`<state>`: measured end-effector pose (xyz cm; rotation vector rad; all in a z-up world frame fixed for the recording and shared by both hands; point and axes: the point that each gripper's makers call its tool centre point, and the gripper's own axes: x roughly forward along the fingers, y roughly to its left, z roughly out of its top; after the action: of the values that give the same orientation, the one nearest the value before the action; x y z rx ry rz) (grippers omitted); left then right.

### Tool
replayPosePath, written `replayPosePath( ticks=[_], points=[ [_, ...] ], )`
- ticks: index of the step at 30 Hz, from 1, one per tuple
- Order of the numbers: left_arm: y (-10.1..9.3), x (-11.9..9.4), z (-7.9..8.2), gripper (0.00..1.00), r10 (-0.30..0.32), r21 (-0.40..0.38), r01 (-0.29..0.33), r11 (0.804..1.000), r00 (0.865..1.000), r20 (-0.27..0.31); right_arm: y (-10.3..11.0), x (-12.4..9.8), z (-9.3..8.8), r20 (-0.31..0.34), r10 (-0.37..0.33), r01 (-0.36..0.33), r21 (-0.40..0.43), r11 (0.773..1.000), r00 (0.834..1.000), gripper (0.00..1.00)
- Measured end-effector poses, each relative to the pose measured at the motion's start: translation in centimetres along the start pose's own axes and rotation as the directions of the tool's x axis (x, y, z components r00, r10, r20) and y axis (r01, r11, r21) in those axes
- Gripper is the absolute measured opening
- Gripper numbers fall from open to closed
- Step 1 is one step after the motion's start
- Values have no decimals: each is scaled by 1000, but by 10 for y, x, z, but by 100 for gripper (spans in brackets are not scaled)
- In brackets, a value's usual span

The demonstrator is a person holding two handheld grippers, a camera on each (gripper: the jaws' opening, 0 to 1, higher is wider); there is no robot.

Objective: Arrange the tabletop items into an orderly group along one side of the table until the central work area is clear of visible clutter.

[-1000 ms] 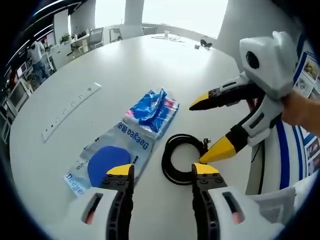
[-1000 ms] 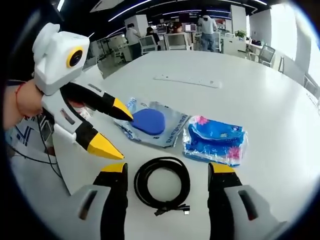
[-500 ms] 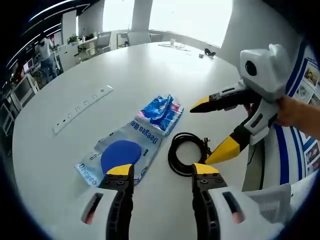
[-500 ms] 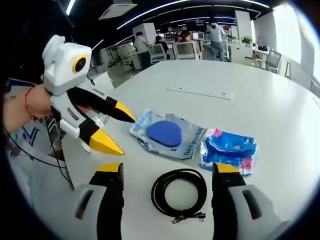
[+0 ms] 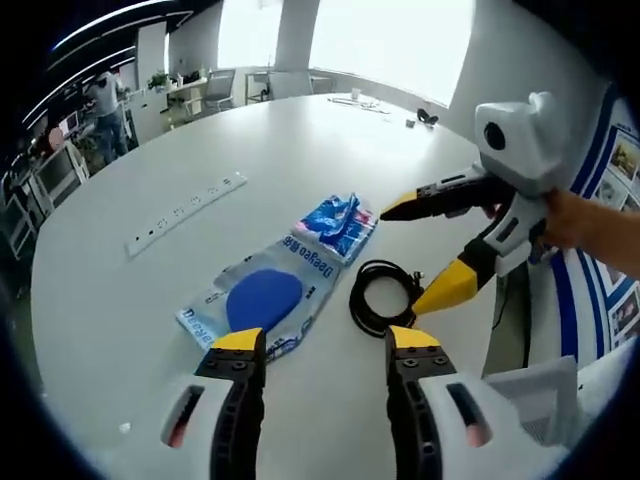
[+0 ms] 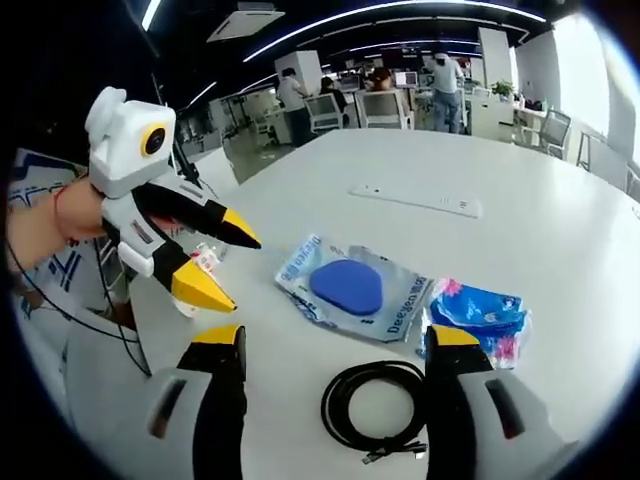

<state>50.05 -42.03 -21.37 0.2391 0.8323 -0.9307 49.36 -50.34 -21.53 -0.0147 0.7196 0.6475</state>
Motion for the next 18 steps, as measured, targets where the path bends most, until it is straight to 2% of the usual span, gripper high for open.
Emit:
replayPosePath(
  ticks=[18],
  points=[
    [20, -45, -19, 59, 34, -48, -32, 998, 998, 47, 26, 9, 16, 5, 46, -46, -53, 998, 999, 75]
  ],
)
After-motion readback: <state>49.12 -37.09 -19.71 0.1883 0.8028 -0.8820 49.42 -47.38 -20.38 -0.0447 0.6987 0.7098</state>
